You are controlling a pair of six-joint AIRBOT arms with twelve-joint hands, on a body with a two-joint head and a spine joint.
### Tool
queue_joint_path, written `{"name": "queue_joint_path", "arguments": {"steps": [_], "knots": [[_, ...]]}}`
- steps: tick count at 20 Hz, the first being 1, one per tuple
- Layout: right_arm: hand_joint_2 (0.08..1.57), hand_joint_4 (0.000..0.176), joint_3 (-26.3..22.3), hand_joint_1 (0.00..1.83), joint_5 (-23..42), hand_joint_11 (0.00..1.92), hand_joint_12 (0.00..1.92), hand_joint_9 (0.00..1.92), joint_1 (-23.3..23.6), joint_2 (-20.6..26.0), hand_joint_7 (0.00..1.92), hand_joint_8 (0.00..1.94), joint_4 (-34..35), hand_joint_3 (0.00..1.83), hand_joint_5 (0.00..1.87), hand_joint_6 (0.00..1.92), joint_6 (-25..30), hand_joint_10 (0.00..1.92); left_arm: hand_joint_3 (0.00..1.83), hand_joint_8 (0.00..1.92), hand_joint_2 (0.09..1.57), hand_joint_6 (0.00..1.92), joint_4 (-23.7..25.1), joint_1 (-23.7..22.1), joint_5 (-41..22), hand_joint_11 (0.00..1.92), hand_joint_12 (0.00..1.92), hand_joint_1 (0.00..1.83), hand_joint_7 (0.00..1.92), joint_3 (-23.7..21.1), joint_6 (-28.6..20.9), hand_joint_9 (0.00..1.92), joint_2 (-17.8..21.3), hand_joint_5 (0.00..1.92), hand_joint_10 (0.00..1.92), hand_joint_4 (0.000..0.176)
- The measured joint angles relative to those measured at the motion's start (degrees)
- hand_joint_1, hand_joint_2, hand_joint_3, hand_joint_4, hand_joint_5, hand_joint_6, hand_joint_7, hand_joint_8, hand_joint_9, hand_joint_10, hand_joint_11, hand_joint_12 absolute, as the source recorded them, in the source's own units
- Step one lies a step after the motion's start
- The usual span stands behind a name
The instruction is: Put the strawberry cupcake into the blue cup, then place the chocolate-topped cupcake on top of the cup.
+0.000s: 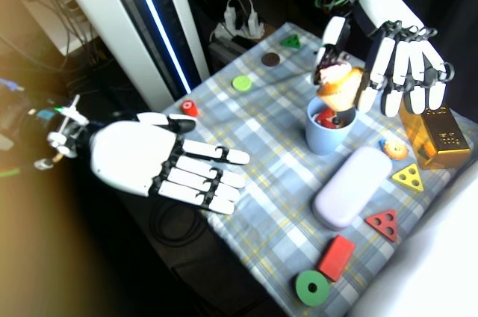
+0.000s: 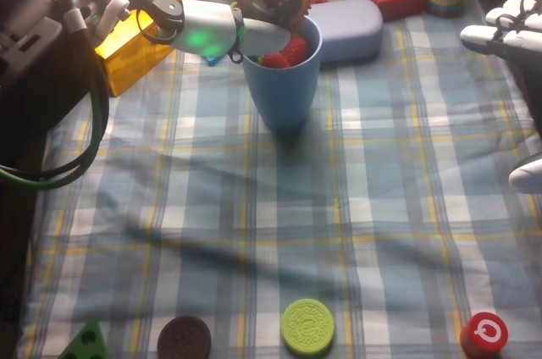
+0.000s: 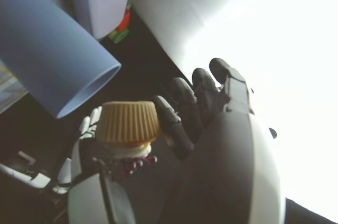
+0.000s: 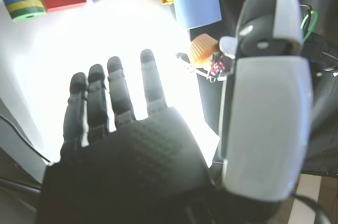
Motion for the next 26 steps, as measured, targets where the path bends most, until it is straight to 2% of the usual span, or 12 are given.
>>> {"name": "queue_joint_path", "arguments": {"steps": [1,4,7,10,11,12,15,17,20,21,24,26], "knots": [[0.83,0.120,0.00,0.19,0.00,0.04,0.12,0.08,0.00,0.00,0.09,0.00,0.00,0.00,0.00,0.00,0.00,0.01,0.00,0.00,0.93,0.00,0.04,0.00,0.02,0.00,0.63,0.97,0.65,0.00,0.02,0.39,0.00,0.84,0.00,0.037],[0.83,0.119,0.00,0.18,0.00,0.03,0.13,0.08,0.00,-0.02,0.09,0.00,0.00,0.00,0.00,0.00,0.00,0.00,0.00,0.00,0.93,0.00,0.02,0.00,0.02,0.00,0.64,0.96,0.63,0.00,0.02,0.38,0.00,0.81,0.00,0.034],[0.83,0.116,0.00,0.19,0.00,0.00,0.52,0.17,0.00,-0.02,0.12,0.00,0.00,0.00,0.00,0.00,0.00,0.00,0.00,0.00,0.90,0.00,0.02,0.00,0.02,0.00,0.68,0.94,0.62,0.00,0.02,0.38,0.00,0.77,0.00,0.021],[0.82,0.118,0.00,0.18,0.22,0.00,0.32,0.10,-0.26,-0.13,0.10,0.00,0.11,0.00,0.00,0.00,0.00,0.00,0.00,0.00,0.90,0.00,0.02,0.00,0.04,0.00,0.56,0.94,0.60,0.00,0.00,0.34,0.07,0.75,0.00,0.033],[0.82,0.138,0.00,0.18,0.02,0.00,0.24,0.07,-0.26,-0.13,0.08,0.00,0.09,0.00,0.00,0.00,0.02,0.00,0.00,0.00,0.90,0.00,0.02,0.00,0.02,0.00,0.57,0.93,0.59,0.00,0.00,0.34,0.07,0.74,0.00,0.037],[0.83,0.118,0.00,0.17,-0.04,0.00,0.14,0.07,-0.35,-0.24,0.09,0.00,0.02,0.00,0.00,0.00,0.02,0.00,0.00,0.00,0.88,0.00,0.02,0.07,0.04,0.00,0.57,0.92,0.57,0.00,0.00,0.34,0.13,0.72,0.00,0.046],[0.82,0.115,0.00,0.15,0.00,0.02,0.17,0.07,-0.35,-0.24,0.10,0.00,-0.02,0.00,0.00,0.00,0.04,0.00,0.00,0.00,0.86,0.00,0.04,0.07,0.15,0.00,0.64,0.89,0.58,-0.02,0.00,0.35,0.17,0.73,0.00,0.076],[0.84,0.102,0.02,0.15,-0.02,0.00,0.43,0.11,-0.37,-0.26,0.10,0.00,0.00,0.00,0.00,0.00,0.20,0.00,0.00,0.01,0.86,0.00,0.46,0.04,0.22,0.00,0.63,0.89,0.61,-0.37,-0.02,0.37,0.61,0.73,0.00,0.055],[0.82,0.094,0.13,0.17,0.00,0.00,0.34,0.08,-0.37,-0.46,0.10,0.00,0.07,0.00,0.00,0.00,0.22,0.00,0.00,0.00,0.85,0.00,0.92,0.04,0.09,0.00,0.63,0.93,0.57,-0.83,0.00,0.35,1.07,0.73,0.00,0.084],[0.80,0.113,0.13,0.16,-0.02,0.00,0.39,0.09,-0.35,-0.48,0.10,0.00,0.00,0.00,0.00,0.00,0.24,0.00,0.00,0.00,0.85,0.00,0.87,0.04,0.04,0.00,0.55,0.94,0.56,-0.87,-0.04,0.33,1.11,0.72,0.00,0.104],[0.82,0.126,0.17,0.16,0.00,0.00,0.50,0.11,-0.37,-0.48,0.10,0.00,-0.02,0.00,0.00,0.00,0.33,0.00,0.00,0.00,0.80,0.00,0.96,0.04,0.09,0.00,0.46,0.82,0.51,-0.90,0.00,0.29,1.20,0.71,0.00,0.093],[0.83,0.111,0.24,0.17,-0.02,0.00,0.35,0.07,-0.37,-0.48,0.10,0.00,-0.02,0.00,0.00,0.00,0.44,0.00,0.00,0.00,0.81,0.00,1.14,0.04,0.11,0.00,0.53,0.76,0.49,-1.31,0.02,0.30,1.62,0.68,0.00,0.101]]}}
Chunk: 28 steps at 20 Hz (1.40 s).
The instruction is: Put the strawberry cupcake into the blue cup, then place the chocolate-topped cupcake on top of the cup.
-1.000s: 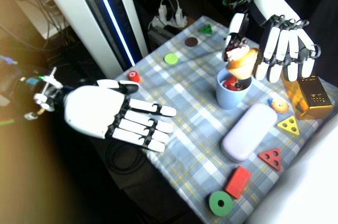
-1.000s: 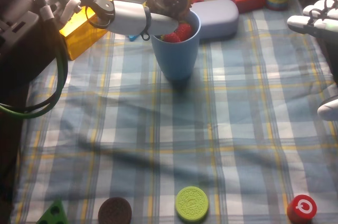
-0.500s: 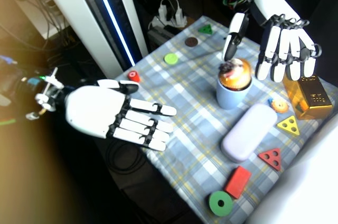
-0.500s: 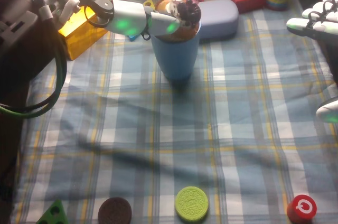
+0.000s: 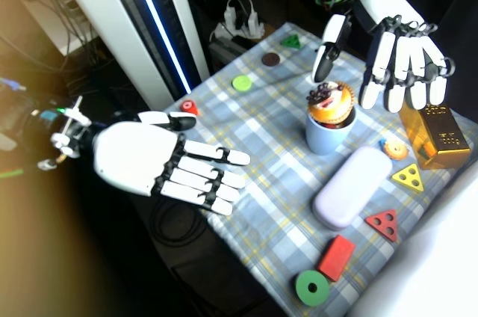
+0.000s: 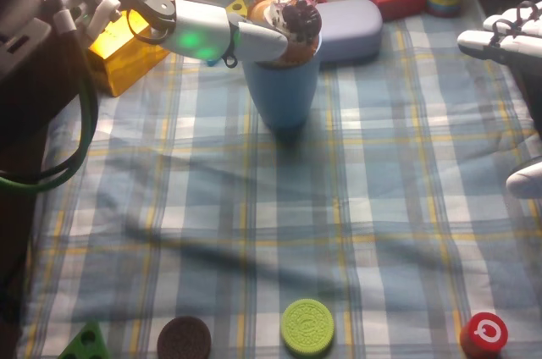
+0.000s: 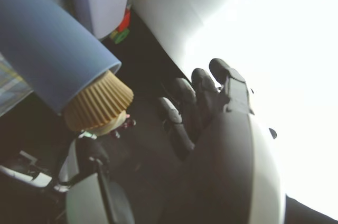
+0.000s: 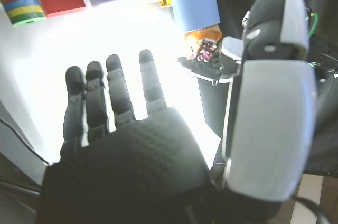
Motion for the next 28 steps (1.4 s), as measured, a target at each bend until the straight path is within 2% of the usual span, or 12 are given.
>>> {"name": "queue_joint_path", "arguments": {"steps": [2,3,4,6,9,12,14,16,19,24,25,28], "knots": [[0.82,0.117,0.24,0.17,-0.02,0.00,0.24,0.05,-0.28,-0.02,0.10,0.00,-0.02,0.00,0.00,0.00,0.04,0.00,0.00,0.00,0.84,0.00,0.39,0.00,0.02,0.00,0.43,0.66,0.43,-0.52,-0.02,0.27,0.76,0.53,0.00,0.070],[0.83,0.126,0.37,0.15,-0.15,0.00,0.23,0.06,-0.28,-0.13,0.10,0.00,0.07,0.00,0.00,0.00,0.04,0.00,0.00,0.00,0.81,0.00,0.39,0.00,0.07,0.00,0.30,0.53,0.37,-1.11,0.00,0.23,1.38,0.44,0.00,0.074],[0.89,0.087,0.48,0.07,-0.20,0.00,0.20,0.04,-0.28,-0.31,0.07,0.00,0.22,0.00,0.00,0.00,0.11,0.00,0.00,0.00,0.78,0.00,0.74,0.00,-0.07,0.00,0.15,0.10,0.19,-2.10,0.07,0.11,2.49,0.21,0.00,0.111],[0.90,0.081,0.48,0.02,-0.17,0.00,0.06,0.01,-0.28,-0.37,0.04,0.00,0.66,0.00,0.00,0.00,0.13,0.00,0.01,0.00,0.80,0.00,0.96,0.13,-0.13,0.01,0.15,0.03,0.16,-2.80,-0.04,0.09,3.39,0.17,0.00,0.126],[0.87,0.116,0.48,0.00,0.39,0.00,0.00,0.00,-0.28,-0.22,0.00,0.00,2.16,0.00,0.00,0.00,0.15,0.00,0.00,0.00,0.71,0.00,0.07,2.69,-1.84,0.00,0.02,0.00,0.01,-4.87,-0.04,0.00,6.27,0.03,0.00,0.122],[0.92,0.101,0.00,0.00,0.81,0.00,0.00,0.00,-0.42,0.42,0.00,0.00,2.47,0.02,0.00,0.00,0.15,0.00,0.03,0.00,0.82,0.00,-3.67,7.39,-3.69,0.00,0.00,0.00,0.00,-7.52,-0.02,0.00,9.27,0.00,0.00,0.008],[0.88,0.085,-1.14,0.00,2.51,0.00,0.00,0.00,-1.57,1.70,0.00,0.00,3.54,0.00,0.00,0.00,-0.70,0.00,0.03,0.00,0.82,0.00,-6.01,10.73,-6.34,0.00,0.00,0.00,0.00,-9.84,-0.02,0.00,11.37,0.00,0.00,0.019],[0.86,0.106,-1.29,0.00,5.18,0.00,0.00,0.00,-3.21,2.23,0.00,0.00,6.08,0.00,0.00,0.00,-0.87,0.00,0.00,0.00,0.76,0.00,-8.79,14.95,-10.27,0.00,0.00,0.00,0.00,-12.20,-0.02,0.00,13.09,0.00,0.00,0.036],[0.88,0.080,-3.02,0.00,9.66,0.00,0.00,0.00,-7.50,2.84,0.00,0.00,13.11,0.00,0.00,0.00,-6.14,0.00,0.03,0.00,0.82,0.00,-14.64,22.99,-16.41,0.00,0.00,0.00,0.00,-15.89,1.22,0.00,14.82,0.00,0.00,0.026],[0.88,0.053,-9.09,0.00,21.92,0.00,0.00,0.00,-16.70,3.98,0.00,0.00,23.23,0.00,0.00,0.00,-16.74,0.00,0.00,0.00,0.79,0.00,-23.28,34.77,-30.36,0.00,0.00,0.00,0.00,-23.02,6.38,0.00,15.87,0.01,0.00,0.072],[0.89,0.031,-10.08,0.00,25.73,0.00,0.00,0.00,-20.11,3.98,0.00,0.00,26.10,0.00,0.00,0.00,-16.83,0.00,0.01,0.00,0.80,0.01,-25.22,37.38,-33.40,0.00,0.00,0.00,0.00,-24.22,6.49,0.00,15.87,0.01,0.00,0.041],[0.91,0.043,-12.81,0.00,35.60,0.00,0.00,0.00,-29.16,4.46,0.00,0.00,34.03,0.01,0.00,0.00,-17.16,0.00,0.02,0.00,0.85,0.00,-31.23,41.88,-40.54,0.00,0.00,0.00,0.00,-26.73,6.58,0.00,16.52,0.00,0.00,0.050]]}}
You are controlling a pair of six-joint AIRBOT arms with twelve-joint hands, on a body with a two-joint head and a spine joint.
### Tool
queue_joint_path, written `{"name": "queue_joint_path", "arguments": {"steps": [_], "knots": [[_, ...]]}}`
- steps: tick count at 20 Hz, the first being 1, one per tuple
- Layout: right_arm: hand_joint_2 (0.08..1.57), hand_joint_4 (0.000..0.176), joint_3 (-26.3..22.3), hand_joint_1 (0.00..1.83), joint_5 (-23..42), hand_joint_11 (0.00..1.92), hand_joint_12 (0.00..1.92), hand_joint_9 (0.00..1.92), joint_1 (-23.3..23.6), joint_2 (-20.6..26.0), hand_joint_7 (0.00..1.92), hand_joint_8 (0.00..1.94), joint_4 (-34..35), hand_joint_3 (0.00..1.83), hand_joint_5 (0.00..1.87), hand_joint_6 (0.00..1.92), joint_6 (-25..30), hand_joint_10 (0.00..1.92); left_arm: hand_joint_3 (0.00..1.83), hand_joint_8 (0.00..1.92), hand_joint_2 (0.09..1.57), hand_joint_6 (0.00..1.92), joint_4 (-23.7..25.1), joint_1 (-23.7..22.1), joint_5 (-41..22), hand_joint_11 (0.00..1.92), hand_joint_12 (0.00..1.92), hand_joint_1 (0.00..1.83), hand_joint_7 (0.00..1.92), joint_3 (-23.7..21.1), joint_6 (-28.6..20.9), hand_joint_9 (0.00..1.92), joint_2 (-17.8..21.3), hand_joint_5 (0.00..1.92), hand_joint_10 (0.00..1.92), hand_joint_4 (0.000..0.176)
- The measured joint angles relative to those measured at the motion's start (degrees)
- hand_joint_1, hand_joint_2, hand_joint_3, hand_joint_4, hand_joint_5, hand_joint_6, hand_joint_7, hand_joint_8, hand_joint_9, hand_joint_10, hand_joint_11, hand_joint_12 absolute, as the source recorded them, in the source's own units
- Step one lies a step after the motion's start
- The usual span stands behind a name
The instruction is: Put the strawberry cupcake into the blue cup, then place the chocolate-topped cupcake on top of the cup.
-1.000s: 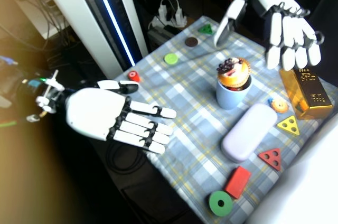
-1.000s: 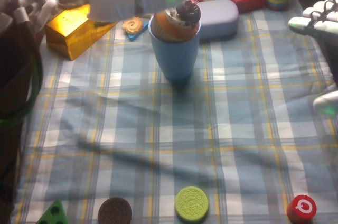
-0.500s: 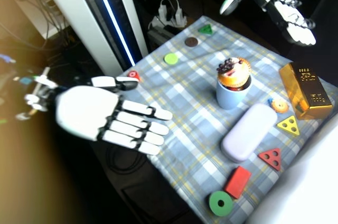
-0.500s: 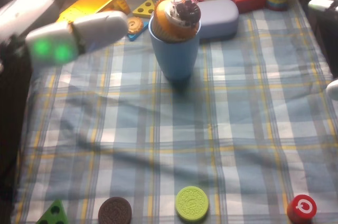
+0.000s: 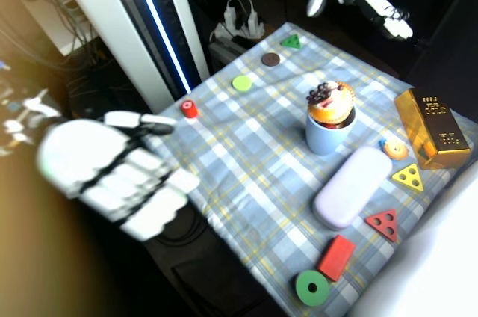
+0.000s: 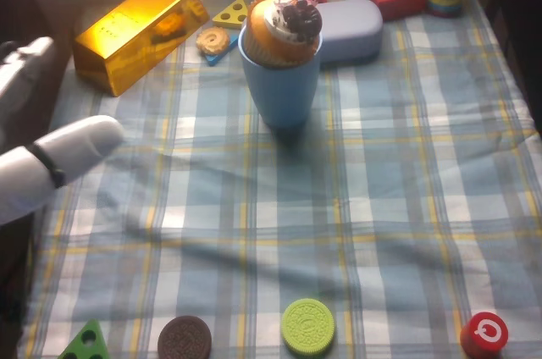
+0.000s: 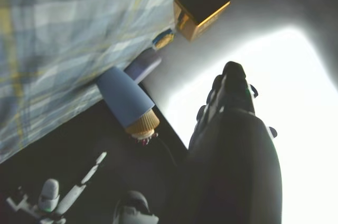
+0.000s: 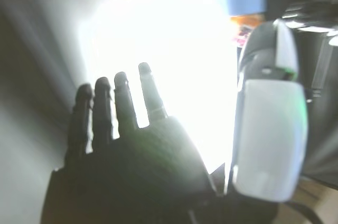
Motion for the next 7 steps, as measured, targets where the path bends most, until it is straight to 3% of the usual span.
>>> {"name": "queue_joint_path", "arguments": {"steps": [1,2,3,5,6,7], "knots": [[0.88,0.074,-0.76,0.00,2.75,0.00,0.00,0.00,-1.92,0.26,0.00,0.00,1.55,0.00,0.00,0.00,0.09,0.00,0.03,0.00,0.86,0.00,-0.46,0.46,-2.69,0.00,0.00,0.00,0.01,-0.52,0.00,0.00,0.35,0.01,0.00,0.047],[0.86,0.072,-1.07,0.00,5.22,0.00,0.00,0.00,-2.64,0.35,0.00,0.00,1.68,0.00,0.00,0.00,1.20,0.00,0.02,0.01,0.86,0.01,-0.22,0.57,-5.22,0.00,0.00,0.00,0.02,-1.03,0.00,0.00,0.66,0.02,0.00,0.050],[0.86,0.060,-1.05,0.00,6.64,0.00,0.00,0.00,-2.99,0.35,0.00,0.00,1.51,0.00,0.00,0.00,2.36,0.00,0.00,0.00,0.82,0.00,0.17,1.01,-6.93,0.00,0.00,0.00,0.01,-1.07,-0.15,0.00,0.66,0.01,0.00,0.070],[0.84,0.065,-0.72,0.00,9.01,0.00,0.00,0.00,-2.97,0.04,0.00,0.00,0.59,0.00,0.00,0.00,4.61,0.00,0.01,0.00,0.83,0.01,-0.11,1.66,-9.33,0.00,0.00,0.00,0.02,-1.46,-0.13,0.00,0.24,0.02,0.00,0.066],[0.84,0.066,-0.68,0.00,9.55,0.00,0.00,0.00,-2.99,-0.20,0.00,0.00,0.61,0.00,0.00,0.00,4.61,0.00,0.00,0.00,0.81,0.00,-0.72,1.77,-9.90,0.00,0.00,0.00,0.02,-1.46,-0.09,0.00,-0.22,0.02,0.00,0.085],[0.87,0.058,-0.61,0.00,10.23,0.00,0.00,0.00,-2.99,-0.98,0.00,0.00,0.94,0.00,0.00,0.00,4.59,0.00,0.00,0.00,0.80,0.00,-2.47,1.77,-10.88,0.00,0.00,0.00,0.01,-1.36,-0.07,0.00,-1.14,0.02,0.00,0.087]]}}
